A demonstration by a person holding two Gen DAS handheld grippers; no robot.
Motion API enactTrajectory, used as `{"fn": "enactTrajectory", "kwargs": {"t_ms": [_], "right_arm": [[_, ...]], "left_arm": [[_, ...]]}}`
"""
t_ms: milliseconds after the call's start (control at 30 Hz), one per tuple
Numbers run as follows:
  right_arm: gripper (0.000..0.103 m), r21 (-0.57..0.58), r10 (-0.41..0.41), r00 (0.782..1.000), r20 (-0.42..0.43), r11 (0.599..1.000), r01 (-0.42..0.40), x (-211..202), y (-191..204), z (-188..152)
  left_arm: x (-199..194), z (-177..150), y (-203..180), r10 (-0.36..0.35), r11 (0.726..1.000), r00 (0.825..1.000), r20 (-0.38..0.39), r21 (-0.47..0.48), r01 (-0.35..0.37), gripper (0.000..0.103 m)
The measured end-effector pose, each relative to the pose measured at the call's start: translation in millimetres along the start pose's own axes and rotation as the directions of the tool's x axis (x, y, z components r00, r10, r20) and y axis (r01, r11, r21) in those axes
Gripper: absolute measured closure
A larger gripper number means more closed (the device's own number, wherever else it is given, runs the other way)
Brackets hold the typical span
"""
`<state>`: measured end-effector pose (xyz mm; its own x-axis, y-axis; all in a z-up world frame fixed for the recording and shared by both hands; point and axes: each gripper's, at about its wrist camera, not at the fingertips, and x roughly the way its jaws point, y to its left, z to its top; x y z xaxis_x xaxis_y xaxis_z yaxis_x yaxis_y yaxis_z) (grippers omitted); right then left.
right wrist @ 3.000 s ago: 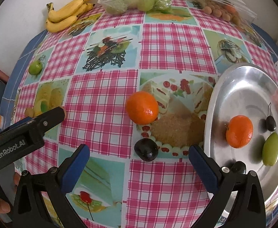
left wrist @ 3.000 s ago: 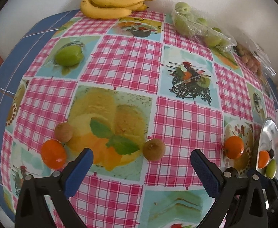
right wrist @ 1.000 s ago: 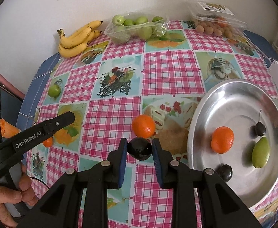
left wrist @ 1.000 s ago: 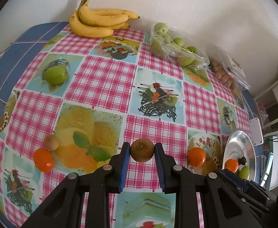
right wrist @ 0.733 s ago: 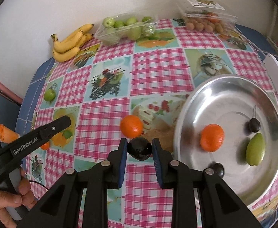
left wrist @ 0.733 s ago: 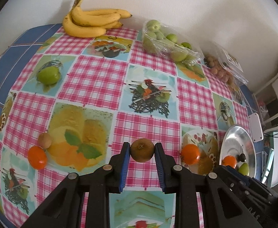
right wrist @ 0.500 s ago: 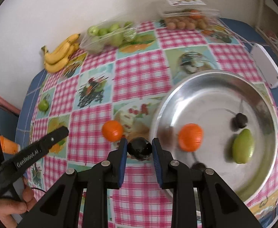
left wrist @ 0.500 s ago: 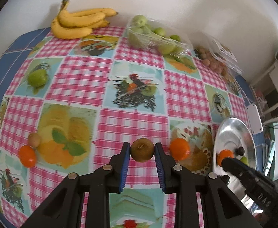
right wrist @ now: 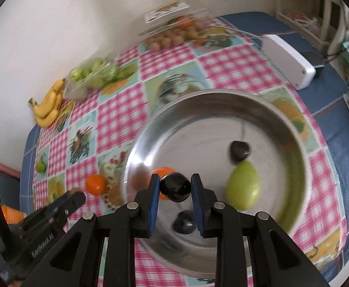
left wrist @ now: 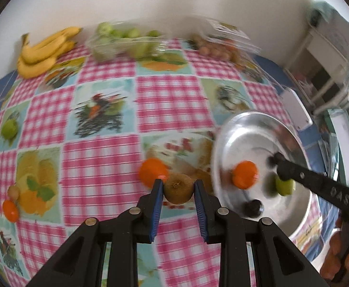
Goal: Organize fruits
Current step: 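Carry the kiwi and cherry over the steel bowl with both tools, then open both tools to drop the kiwi and cherry into the bowl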
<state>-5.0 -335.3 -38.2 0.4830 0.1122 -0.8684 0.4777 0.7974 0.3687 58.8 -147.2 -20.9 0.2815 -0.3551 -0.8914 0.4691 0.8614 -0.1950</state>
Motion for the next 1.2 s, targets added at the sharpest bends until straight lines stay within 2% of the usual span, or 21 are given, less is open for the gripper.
{"fn": "enactTrajectory", "kwargs": {"t_ms": [200,400,1200], "right_arm": [[0.076,0.029,-0.008,1.000,0.019,1.000,0.007,-4.9,-17.9,3.6],[0.076,0.019,-0.008,1.000,0.013,1.000,0.008,-0.3,-14.7,3.5],[0.075,-0.009,-0.010,0.997,-0.079,1.000,0.010,31.9,-6.4,-1.9]], "left_arm": [[4.9,-4.6,-36.6,-0.023,0.995,1.000,-0.010,0.095,0.024,0.075],[12.2,-7.0,-53.1,-0.027,0.988,0.999,-0.017,0.150,0.029,0.075],[31.4,-11.6,-65.7,-0.013,0.979,0.999,-0.045,0.204,0.022,0.075]]}}
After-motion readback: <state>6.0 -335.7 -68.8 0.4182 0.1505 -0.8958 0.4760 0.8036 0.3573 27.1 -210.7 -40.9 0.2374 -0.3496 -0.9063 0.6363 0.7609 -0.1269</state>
